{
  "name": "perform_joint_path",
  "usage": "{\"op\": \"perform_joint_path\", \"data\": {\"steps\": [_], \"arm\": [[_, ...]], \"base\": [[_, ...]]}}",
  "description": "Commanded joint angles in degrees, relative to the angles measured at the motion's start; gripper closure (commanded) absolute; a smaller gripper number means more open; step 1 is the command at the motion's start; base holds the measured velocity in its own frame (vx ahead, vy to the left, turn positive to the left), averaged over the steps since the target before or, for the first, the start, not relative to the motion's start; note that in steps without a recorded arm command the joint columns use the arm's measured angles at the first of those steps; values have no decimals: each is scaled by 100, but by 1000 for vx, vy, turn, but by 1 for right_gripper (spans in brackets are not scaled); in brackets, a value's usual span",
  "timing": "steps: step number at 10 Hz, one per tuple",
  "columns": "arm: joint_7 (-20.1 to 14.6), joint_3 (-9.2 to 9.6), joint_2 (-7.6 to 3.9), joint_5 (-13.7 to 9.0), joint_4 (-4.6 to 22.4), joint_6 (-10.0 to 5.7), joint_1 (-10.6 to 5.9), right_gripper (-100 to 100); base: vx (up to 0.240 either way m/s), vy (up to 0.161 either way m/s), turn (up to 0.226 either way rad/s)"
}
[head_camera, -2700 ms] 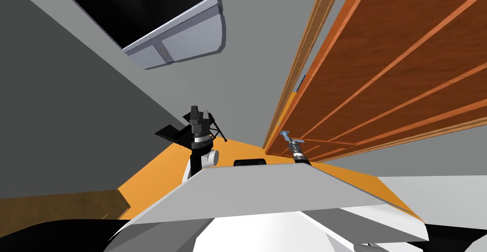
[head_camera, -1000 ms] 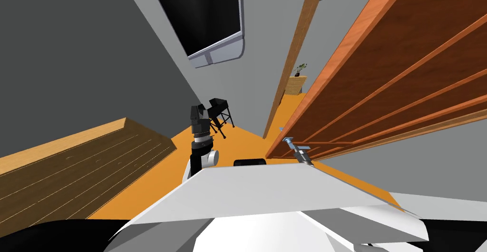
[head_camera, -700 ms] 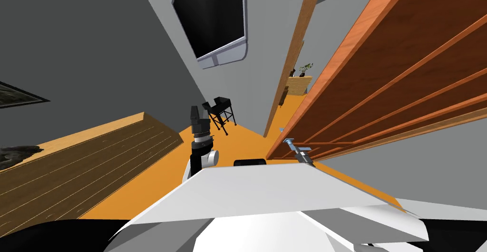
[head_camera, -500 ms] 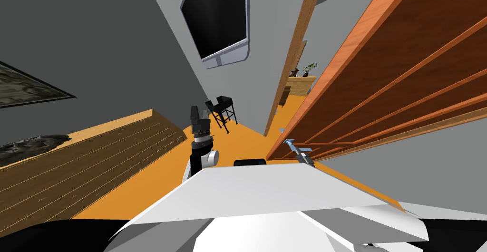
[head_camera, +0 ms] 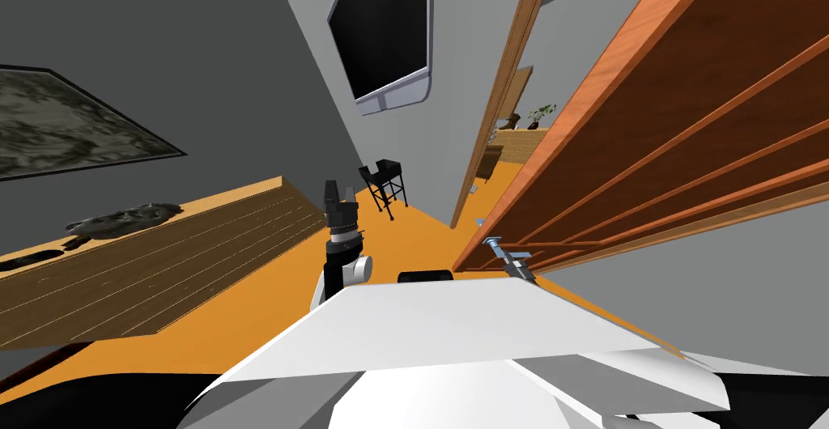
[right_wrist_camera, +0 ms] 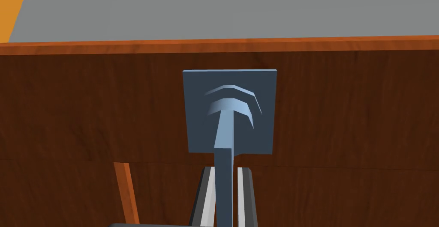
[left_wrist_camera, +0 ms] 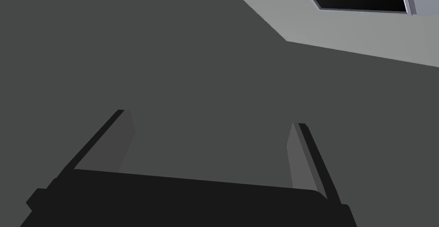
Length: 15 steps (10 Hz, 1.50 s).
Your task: Pull the door open
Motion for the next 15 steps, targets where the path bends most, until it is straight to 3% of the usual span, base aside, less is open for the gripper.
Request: {"op": "perform_joint_path", "data": {"steps": [1, 15], "arm": [[-15, 17, -15, 11, 64, -55, 6, 100], [-119, 114, -120, 72, 506, -413, -171, 100]], "base": [[-220, -56, 147], [-192, -51, 136]]}}
